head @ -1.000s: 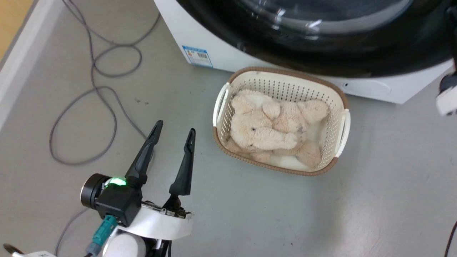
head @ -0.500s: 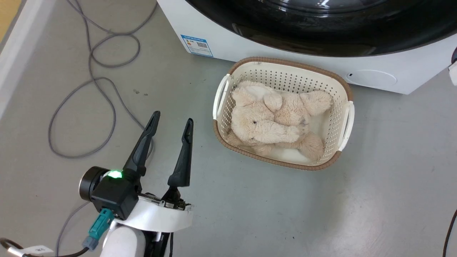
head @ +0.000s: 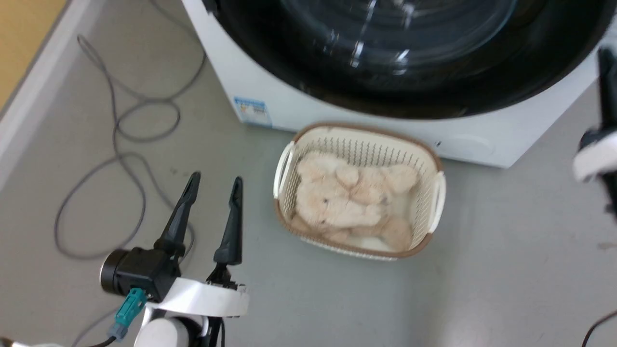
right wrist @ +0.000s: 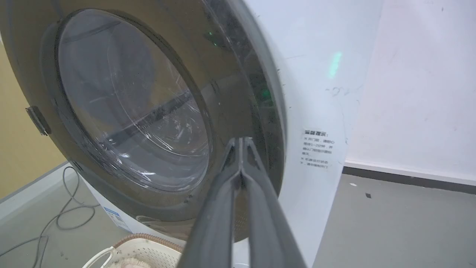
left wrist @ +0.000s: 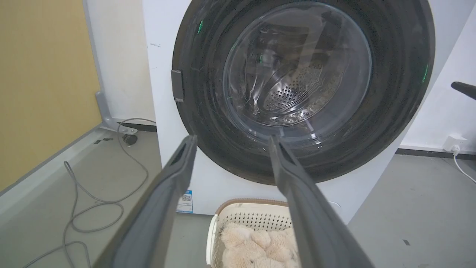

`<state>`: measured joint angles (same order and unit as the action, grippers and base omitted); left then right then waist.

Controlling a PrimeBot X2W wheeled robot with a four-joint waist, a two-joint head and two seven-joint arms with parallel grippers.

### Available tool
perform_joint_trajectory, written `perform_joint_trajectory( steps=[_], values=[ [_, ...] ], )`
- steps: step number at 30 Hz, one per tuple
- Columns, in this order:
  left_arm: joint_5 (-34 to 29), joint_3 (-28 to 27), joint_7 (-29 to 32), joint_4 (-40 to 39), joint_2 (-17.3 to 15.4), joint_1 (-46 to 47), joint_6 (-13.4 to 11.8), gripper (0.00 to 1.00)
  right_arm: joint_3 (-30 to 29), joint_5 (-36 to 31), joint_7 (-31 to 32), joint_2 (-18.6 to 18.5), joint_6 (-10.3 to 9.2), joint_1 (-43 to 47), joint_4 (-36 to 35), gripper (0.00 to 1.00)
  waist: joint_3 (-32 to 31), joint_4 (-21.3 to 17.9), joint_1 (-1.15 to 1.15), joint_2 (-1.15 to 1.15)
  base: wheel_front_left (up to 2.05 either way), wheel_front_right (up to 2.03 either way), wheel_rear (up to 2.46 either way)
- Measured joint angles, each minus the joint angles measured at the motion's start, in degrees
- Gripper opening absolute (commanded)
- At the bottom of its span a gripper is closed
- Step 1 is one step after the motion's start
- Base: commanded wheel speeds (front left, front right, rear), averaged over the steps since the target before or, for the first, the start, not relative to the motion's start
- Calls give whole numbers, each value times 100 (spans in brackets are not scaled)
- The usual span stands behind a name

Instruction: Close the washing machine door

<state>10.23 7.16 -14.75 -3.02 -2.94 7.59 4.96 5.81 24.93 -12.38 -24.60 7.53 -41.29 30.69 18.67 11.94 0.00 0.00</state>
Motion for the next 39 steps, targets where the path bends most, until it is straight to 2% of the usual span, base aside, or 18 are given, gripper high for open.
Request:
perform_joint_trajectory(
  steps=[7,11,19,24,30,31,32,39],
  values=[
    [-73,-143,0,232,1,-285,3,100,-301,-523,-194,432,0,1317,-862,0,-681,-284,0,0,0,0,0],
    [-108,-213,0,301,3,-445,26,100,-754,-668,-211,899,0,2062,-1472,0,-1033,-466,-1,0,0,0,0],
    [-164,-268,0,413,7,-778,60,100,-1243,-1258,-75,1826,0,3499,-2434,0,-1562,-721,-1,0,0,0,0],
    [-148,-311,0,600,8,-977,59,100,-1359,-1329,-32,2060,0,4181,-2691,0,-1771,-760,-1,0,0,0,0],
    [-272,-287,0,816,8,-1040,86,100,-1188,-1428,-53,2129,0,4752,-2692,2,-1890,-714,-1,0,0,0,0],
    [-303,-289,0,832,8,-1048,91,100,-1169,-1460,-69,2141,0,4817,-2697,96,-1899,-703,-1,0,0,0,0],
    [-311,-292,0,845,8,-1057,105,100,-1158,-1492,-87,2149,0,4869,-2703,100,-1903,-693,-1,0,0,0,0],
    [-346,-297,0,927,8,-1105,109,100,-1147,-1439,-172,2152,0,4977,-2695,100,-1922,-650,-1,0,0,0,0]
  ],
)
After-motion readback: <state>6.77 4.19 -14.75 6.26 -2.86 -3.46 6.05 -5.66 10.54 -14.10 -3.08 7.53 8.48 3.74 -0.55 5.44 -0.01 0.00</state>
